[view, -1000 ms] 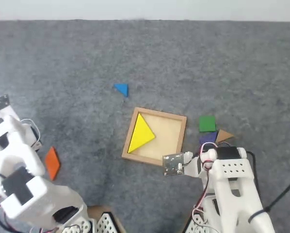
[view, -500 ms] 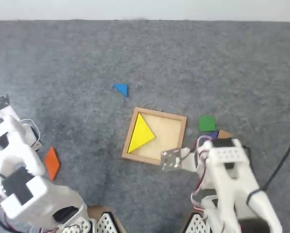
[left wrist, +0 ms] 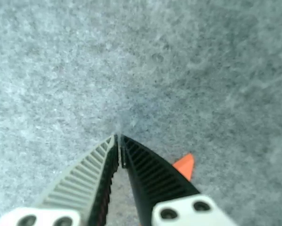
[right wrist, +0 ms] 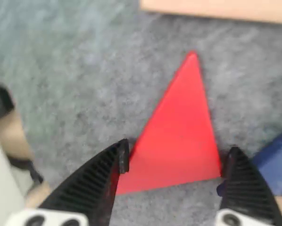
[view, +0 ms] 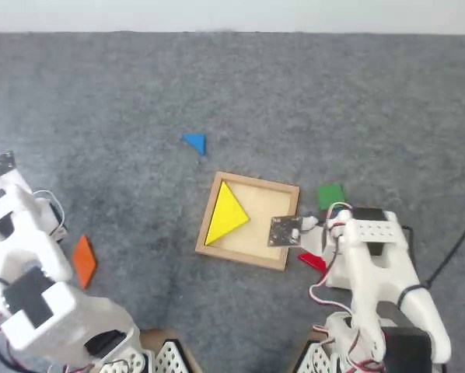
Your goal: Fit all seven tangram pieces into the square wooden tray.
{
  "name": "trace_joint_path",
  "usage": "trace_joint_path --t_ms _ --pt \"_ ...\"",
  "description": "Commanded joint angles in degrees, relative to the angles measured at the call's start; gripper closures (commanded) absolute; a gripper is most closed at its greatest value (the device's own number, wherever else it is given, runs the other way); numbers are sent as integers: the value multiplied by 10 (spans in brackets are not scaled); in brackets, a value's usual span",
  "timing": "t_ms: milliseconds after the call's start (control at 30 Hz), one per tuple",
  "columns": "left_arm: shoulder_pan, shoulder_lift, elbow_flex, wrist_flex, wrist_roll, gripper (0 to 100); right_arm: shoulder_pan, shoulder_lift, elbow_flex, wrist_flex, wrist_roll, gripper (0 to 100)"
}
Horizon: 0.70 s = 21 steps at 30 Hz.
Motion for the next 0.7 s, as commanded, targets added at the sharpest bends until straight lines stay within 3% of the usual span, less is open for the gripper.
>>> trace_joint_path --t_ms 0,167,433,667 --pt "0 -7 -1 1 -6 987 -22 0 -11 -36 -49 690" --pt "0 -7 1 1 -6 987 19 0 -9 -49 -34 690" --pt "0 -7 1 0 -6 987 65 -5 -11 0 107 689" --pt "0 -7 1 0 -6 987 65 0 -18 -31 91 691"
